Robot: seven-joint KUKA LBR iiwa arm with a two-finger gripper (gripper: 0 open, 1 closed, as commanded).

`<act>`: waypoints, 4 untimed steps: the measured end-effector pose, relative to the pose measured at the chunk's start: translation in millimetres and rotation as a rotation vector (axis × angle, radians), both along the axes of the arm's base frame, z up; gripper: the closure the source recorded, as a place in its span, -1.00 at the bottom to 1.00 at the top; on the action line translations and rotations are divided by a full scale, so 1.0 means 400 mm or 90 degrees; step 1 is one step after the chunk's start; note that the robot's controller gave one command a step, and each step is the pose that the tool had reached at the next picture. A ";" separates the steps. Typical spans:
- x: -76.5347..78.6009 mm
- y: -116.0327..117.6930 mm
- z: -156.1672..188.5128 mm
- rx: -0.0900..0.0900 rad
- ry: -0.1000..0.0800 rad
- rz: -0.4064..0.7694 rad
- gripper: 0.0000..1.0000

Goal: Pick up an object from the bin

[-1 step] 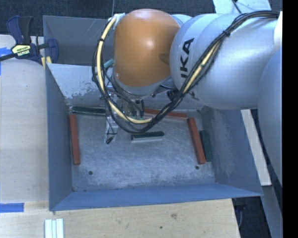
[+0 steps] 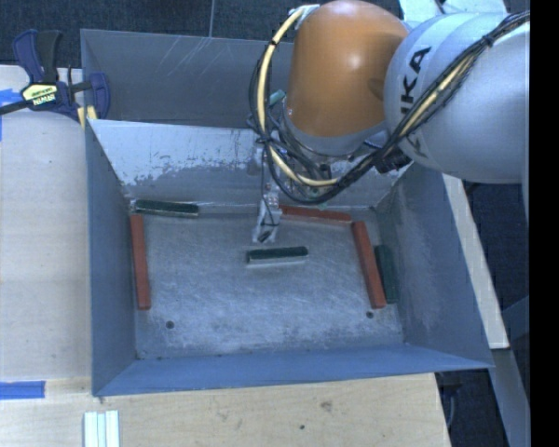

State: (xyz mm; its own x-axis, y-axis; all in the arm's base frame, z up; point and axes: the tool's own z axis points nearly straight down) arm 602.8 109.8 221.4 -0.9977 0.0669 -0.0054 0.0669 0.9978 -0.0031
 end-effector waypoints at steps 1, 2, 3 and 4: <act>-0.003 -0.167 -0.242 0.001 0.005 0.248 -1.00; 0.007 -0.200 -0.386 0.002 0.004 0.229 -1.00; 0.013 -0.198 -0.374 0.002 0.000 0.229 1.00; 0.015 -0.167 0.053 0.002 -0.005 0.145 1.00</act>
Offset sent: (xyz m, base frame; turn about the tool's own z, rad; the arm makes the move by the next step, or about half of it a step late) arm -0.0010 -0.0646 -0.0952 -0.3923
